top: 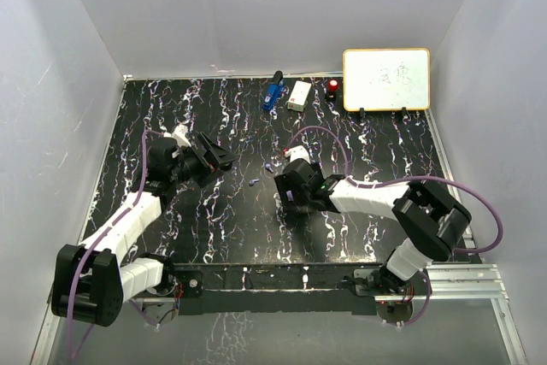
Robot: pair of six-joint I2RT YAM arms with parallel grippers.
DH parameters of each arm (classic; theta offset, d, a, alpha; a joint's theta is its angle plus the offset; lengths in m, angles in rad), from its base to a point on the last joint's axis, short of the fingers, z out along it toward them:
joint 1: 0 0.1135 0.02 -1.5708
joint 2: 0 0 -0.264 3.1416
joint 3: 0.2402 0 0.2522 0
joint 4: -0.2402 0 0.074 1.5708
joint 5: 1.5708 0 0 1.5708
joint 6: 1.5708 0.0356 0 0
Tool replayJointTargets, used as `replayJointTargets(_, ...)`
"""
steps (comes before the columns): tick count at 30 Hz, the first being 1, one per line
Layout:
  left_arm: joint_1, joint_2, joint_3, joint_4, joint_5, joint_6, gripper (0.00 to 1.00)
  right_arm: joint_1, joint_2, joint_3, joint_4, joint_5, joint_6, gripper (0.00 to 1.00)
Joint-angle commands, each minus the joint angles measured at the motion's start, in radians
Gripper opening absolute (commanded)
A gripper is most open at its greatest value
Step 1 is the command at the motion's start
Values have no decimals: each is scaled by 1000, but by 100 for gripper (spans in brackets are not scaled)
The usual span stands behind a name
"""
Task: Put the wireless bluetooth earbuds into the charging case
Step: Pick up the charging case at the center of the board.
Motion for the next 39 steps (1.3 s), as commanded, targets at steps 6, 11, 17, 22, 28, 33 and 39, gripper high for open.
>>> replayJointTargets(6, -8, -2, -12, 32, 36, -23, 94, 3, 52, 38, 91, -20, -56, 73)
replayJointTargets(11, -7, -1, -14, 35, 35, -24, 93, 2, 57, 35, 98, -27, -48, 64)
replayJointTargets(17, -8, -5, -16, 38, 35, -27, 93, 3, 34, 29, 85, -24, -33, 57)
replayJointTargets(22, -8, -3, -20, 48, 45, -33, 92, 3, 22, 20, 79, -10, -30, 45)
replayJointTargets(28, -10, 17, -24, 106, 115, -58, 91, 2, -18, -1, 127, -7, -75, 23)
replayJointTargets(33, -16, 89, -48, 259, 239, -126, 88, 2, -124, -44, 258, -71, -177, 19)
replayJointTargets(39, -55, 119, -78, 348, 251, -155, 83, -6, -231, -72, 399, -207, -283, 18)
